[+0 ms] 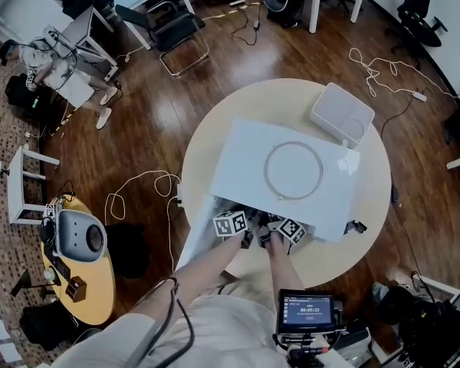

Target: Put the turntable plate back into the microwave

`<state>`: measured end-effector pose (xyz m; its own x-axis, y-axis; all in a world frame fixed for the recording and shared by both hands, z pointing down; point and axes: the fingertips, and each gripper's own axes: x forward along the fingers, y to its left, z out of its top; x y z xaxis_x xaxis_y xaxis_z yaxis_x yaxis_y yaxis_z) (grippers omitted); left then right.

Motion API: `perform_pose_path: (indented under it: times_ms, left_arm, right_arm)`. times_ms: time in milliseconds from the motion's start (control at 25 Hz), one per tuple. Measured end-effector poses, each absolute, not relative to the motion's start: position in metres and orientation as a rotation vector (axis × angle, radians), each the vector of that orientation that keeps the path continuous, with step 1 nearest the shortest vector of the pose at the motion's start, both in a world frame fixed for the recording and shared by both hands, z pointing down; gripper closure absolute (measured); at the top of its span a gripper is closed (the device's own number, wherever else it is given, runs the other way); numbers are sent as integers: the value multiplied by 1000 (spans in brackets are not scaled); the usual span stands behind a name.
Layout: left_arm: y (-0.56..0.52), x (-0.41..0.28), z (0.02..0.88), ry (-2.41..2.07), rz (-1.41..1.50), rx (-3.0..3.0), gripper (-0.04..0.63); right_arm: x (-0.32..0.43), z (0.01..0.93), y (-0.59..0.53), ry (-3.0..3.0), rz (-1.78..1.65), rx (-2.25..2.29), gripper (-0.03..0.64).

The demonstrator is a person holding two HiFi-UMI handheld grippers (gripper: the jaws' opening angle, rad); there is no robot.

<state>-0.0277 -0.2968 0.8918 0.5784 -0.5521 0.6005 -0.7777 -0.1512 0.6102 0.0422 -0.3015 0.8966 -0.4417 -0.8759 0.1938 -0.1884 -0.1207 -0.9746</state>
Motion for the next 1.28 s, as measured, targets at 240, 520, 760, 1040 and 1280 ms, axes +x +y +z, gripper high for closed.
perform_pose_path:
  times_ms: [240,520,760,1040,1280]
  left_arm:
    - [-298,-23,895,-1075,334,1841,416]
    - [-311,-38,903,-1106,285,1725,446]
    - [-311,-42,907,-1137,218,1640,468]
    - [-312,-49,908,-1172,196,1625,469]
    - [-313,-49,908,-1168,201,1637,469]
  right_arm:
    - [47,899,-301,1570,-1611,-1203,575]
    - [35,909,-303,1452,-1733,-1262,574]
    - [31,910,-296,1439,-1806,-1263,538]
    - [13,911,-270,1435,-1987,-1209,503]
    - [12,908,-254,1449,-2015,-1232,503]
